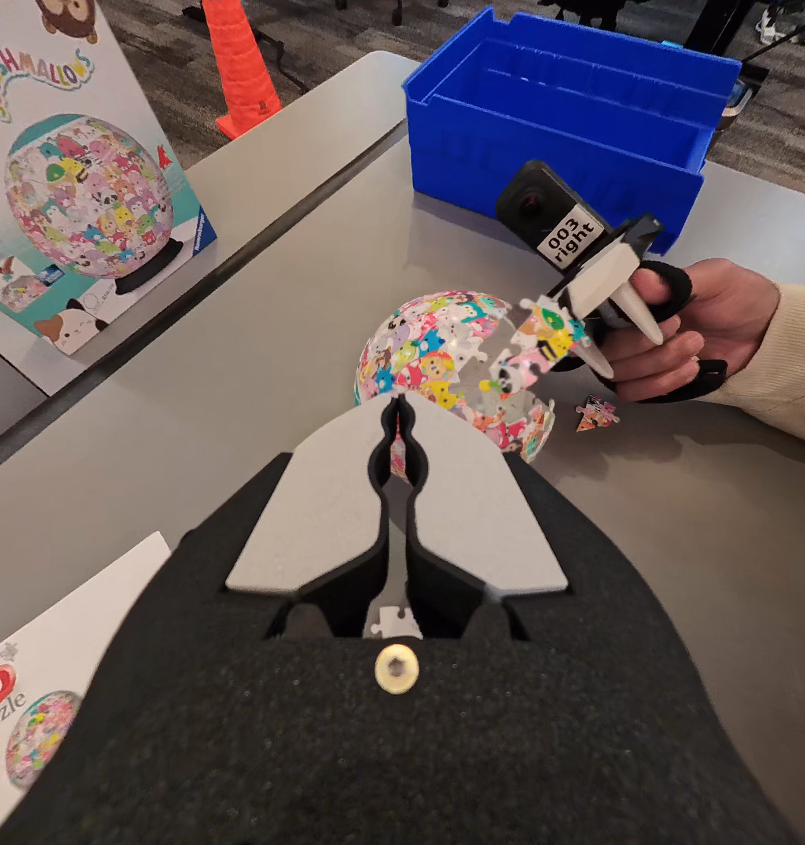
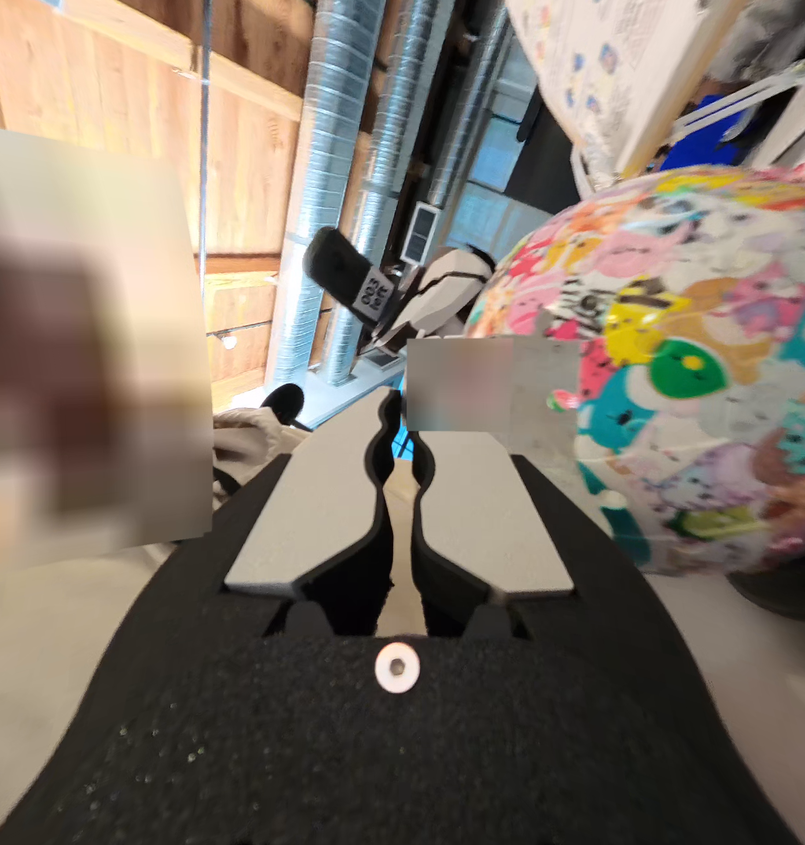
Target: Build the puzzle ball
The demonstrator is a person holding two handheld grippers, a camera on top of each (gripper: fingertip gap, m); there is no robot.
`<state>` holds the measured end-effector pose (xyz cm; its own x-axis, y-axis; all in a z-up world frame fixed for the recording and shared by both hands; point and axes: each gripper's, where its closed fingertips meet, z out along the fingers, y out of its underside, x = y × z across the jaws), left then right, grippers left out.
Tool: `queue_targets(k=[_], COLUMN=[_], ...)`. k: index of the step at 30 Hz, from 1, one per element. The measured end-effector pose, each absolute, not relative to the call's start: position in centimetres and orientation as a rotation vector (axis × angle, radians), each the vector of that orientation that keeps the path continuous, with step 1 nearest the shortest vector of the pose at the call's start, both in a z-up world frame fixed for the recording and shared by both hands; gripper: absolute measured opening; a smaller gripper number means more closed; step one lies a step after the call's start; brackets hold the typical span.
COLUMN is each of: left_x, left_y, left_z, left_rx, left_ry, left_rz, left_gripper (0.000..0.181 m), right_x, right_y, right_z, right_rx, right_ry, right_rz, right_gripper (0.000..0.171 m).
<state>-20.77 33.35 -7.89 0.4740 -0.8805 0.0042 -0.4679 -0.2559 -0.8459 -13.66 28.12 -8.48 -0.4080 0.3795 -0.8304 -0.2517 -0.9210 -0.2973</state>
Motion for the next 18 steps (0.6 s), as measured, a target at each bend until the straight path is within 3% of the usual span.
queue_targets(k=[6,9,13,18], left_x=[-22.0,-22.5,-23.1,-23.1], left_y=[32.2,31.4,30.7,30.1], left_z=[-9.3,-10.4,-11.7,-13.2], left_rx=[-1.925,-1.934,-1.938,-1.939], left_ry=[1.092,1.071,0.995,0.91], left_rz=[-0.678,-0.7,-0.756,-0.818], left_gripper=[0.0,0.0,0.0,0.0], right_x=[-14.5,-17.0,-18.0,-17.0], right_y=[24.1,19.8,18.9,18.9], right_z=[-8.6,-13.2,-17.5,-21.8], right_rx=[-1.551,-1.855,-1.781,-1.734], right_ry=[-0.469,-1.017,-1.461,-1.718], right_rz=[2.198,1.627,0.771,0.286], right_gripper=[0.002,0.002,0.002,0.003])
